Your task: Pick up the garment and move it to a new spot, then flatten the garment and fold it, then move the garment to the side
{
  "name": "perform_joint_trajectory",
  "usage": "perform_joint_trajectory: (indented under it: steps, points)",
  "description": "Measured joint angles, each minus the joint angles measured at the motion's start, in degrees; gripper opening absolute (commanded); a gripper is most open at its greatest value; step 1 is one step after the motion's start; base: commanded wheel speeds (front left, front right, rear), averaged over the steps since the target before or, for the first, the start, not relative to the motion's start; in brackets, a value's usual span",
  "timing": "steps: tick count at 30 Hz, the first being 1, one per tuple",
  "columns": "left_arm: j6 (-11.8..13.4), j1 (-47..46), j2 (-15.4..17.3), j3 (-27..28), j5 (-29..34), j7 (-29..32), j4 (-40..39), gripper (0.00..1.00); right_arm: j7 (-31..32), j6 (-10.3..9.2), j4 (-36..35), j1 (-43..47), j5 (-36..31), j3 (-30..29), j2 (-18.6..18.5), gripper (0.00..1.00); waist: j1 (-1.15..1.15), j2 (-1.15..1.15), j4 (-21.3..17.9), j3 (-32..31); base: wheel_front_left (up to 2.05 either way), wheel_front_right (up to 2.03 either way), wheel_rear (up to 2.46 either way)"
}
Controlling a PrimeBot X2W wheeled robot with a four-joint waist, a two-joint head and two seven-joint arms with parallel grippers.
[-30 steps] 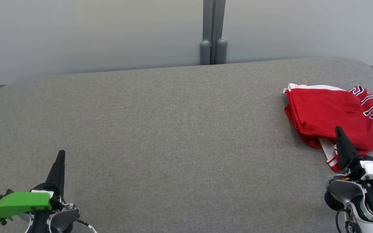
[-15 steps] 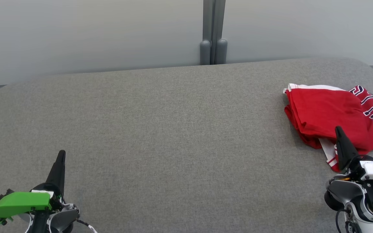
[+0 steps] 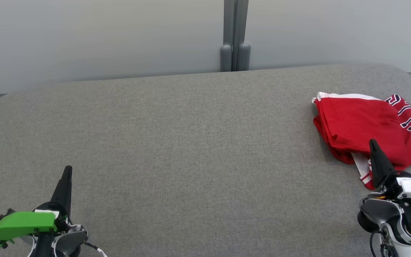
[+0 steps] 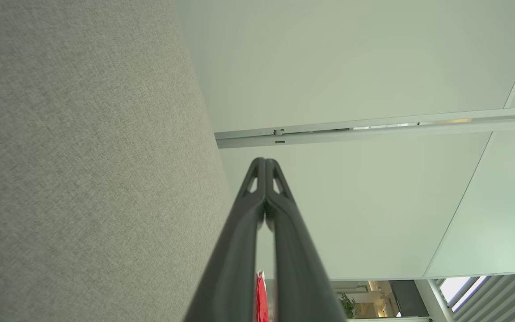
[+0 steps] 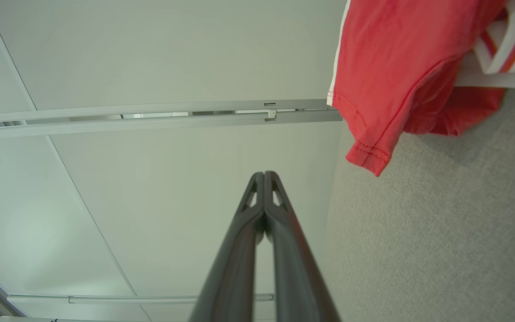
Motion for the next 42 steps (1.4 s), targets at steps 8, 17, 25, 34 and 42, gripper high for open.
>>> perform_joint_trajectory:
  steps: [8, 17, 25, 34, 42]
  points:
    - [0.0, 0.0, 0.0, 0.0, 0.0, 0.0, 0.0, 0.00, 0.0, 0.07, 0.0, 0.0, 0.0, 0.0, 0.0, 0.00, 0.00, 0.00, 0.0, 0.0, 0.00, 0.00, 0.00]
    - [0.0, 0.0, 0.0, 0.0, 0.0, 0.0, 0.0, 0.00, 0.0, 0.07, 0.0, 0.0, 0.0, 0.0, 0.0, 0.00, 0.00, 0.00, 0.0, 0.0, 0.00, 0.00, 0.00]
    - [0.0, 0.0, 0.0, 0.0, 0.0, 0.0, 0.0, 0.00, 0.0, 0.07, 0.1, 0.0, 0.0, 0.0, 0.0, 0.00, 0.00, 0.00, 0.0, 0.0, 0.00, 0.00, 0.00]
    - [0.0, 0.0, 0.0, 0.0, 0.0, 0.0, 0.0, 0.00, 0.0, 0.07, 0.1, 0.0, 0.0, -0.1, 0.0, 0.00, 0.00, 0.00, 0.0, 0.0, 0.00, 0.00, 0.00]
    - [0.0, 0.0, 0.0, 0.0, 0.0, 0.0, 0.0, 0.00, 0.0, 0.08, 0.1, 0.0, 0.0, -0.1, 0.0, 0.00, 0.00, 0.00, 0.0, 0.0, 0.00, 0.00, 0.00]
